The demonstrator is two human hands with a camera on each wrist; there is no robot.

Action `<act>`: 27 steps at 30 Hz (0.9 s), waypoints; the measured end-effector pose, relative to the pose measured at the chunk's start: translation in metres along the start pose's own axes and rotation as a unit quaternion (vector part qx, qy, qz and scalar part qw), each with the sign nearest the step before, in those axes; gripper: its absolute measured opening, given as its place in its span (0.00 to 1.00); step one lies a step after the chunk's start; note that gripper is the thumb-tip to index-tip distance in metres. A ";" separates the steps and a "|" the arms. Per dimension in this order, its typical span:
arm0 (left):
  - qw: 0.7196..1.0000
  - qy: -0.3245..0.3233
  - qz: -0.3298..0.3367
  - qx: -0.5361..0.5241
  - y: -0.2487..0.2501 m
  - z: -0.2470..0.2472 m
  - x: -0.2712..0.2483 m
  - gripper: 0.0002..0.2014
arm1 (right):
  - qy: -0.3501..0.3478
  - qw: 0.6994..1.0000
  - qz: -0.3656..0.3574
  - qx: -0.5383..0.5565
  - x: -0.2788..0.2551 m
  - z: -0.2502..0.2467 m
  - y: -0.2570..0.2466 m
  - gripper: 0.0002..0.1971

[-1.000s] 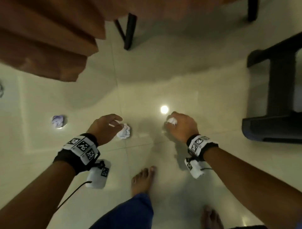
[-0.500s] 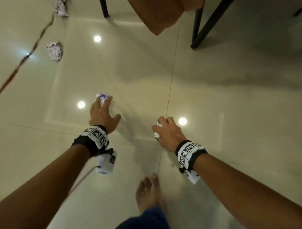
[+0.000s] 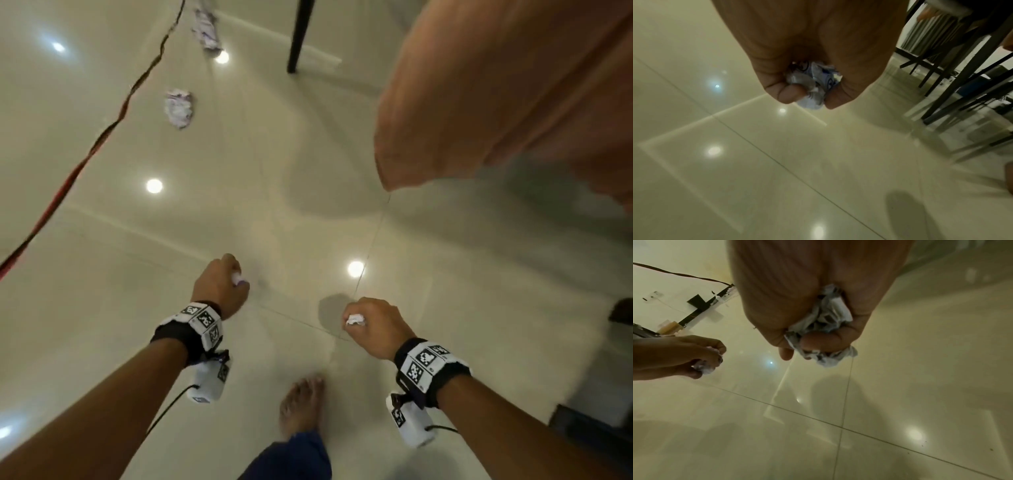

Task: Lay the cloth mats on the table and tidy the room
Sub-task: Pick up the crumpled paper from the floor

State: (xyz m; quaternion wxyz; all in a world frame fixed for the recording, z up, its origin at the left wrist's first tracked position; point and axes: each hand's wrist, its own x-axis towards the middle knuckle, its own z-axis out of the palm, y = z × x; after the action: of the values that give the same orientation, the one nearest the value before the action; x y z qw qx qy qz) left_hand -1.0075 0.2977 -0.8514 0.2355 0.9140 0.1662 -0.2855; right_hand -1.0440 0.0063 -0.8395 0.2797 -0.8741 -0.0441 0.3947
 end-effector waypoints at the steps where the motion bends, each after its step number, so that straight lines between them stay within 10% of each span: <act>1: 1.000 0.007 -0.002 -0.021 0.002 -0.017 -0.011 0.11 | -0.001 1.000 0.005 -0.013 -0.005 -0.009 -0.016 0.05; 15: 0.973 0.056 -0.093 -0.206 0.022 -0.348 -0.033 0.22 | -0.027 0.999 0.012 -0.030 0.059 -0.171 -0.330 0.22; 27: 0.949 -0.020 -0.041 -0.313 0.061 -0.386 0.151 0.12 | -0.084 0.993 0.074 -0.030 0.281 -0.200 -0.392 0.27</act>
State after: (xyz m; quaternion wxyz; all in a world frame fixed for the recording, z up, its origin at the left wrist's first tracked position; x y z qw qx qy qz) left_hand -0.6921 0.4752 -0.6412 0.5013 0.7805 0.2801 -0.2470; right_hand -0.6524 0.3282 -0.7145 0.2189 -0.8466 -0.0139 0.4850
